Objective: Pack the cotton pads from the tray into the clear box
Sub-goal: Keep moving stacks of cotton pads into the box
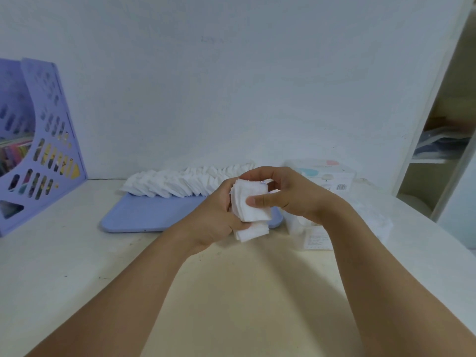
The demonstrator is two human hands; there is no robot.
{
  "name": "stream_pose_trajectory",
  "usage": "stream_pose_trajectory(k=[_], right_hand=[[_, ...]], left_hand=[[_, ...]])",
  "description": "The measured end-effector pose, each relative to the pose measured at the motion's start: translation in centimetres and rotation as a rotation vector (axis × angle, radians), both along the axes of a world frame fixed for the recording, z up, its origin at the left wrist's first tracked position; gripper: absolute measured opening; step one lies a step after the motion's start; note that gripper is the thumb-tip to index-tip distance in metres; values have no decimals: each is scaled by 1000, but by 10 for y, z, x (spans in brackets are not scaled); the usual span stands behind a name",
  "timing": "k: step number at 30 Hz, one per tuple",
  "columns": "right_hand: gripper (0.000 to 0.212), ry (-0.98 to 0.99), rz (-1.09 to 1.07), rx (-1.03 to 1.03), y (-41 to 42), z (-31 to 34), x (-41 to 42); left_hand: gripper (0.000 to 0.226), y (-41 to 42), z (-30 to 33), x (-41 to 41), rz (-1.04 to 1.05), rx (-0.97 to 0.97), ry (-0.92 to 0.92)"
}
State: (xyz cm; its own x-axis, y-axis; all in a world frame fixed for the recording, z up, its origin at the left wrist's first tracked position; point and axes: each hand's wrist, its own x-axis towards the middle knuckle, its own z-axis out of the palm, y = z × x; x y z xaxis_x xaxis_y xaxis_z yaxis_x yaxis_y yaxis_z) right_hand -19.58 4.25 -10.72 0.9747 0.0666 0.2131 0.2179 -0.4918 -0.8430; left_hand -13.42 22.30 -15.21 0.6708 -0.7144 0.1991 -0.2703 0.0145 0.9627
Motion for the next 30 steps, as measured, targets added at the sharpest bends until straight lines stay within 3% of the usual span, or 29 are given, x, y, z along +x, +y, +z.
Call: stream_pose_trajectory(k=[6, 11, 15, 18, 21, 25, 30], right_hand=[[29, 29, 20, -51, 0, -1, -1], [31, -112, 0, 369, -11, 2, 0], [36, -105, 113, 587, -25, 8, -5], [46, 28, 190, 372, -26, 6, -8], [60, 86, 93, 141, -20, -1, -4], [58, 85, 66, 140, -15, -6, 1], [39, 91, 79, 219, -16, -11, 5]], left_hand=[[91, -1, -5, 4, 124, 76, 22], [54, -4, 0, 5, 228, -84, 245], [58, -2, 1, 4, 246, -147, 365], [52, 0, 1, 2, 193, -30, 270], [41, 0, 0, 2, 192, 48, 166], [36, -1, -1, 6, 228, 57, 57], [50, 1, -2, 9, 188, 45, 7]])
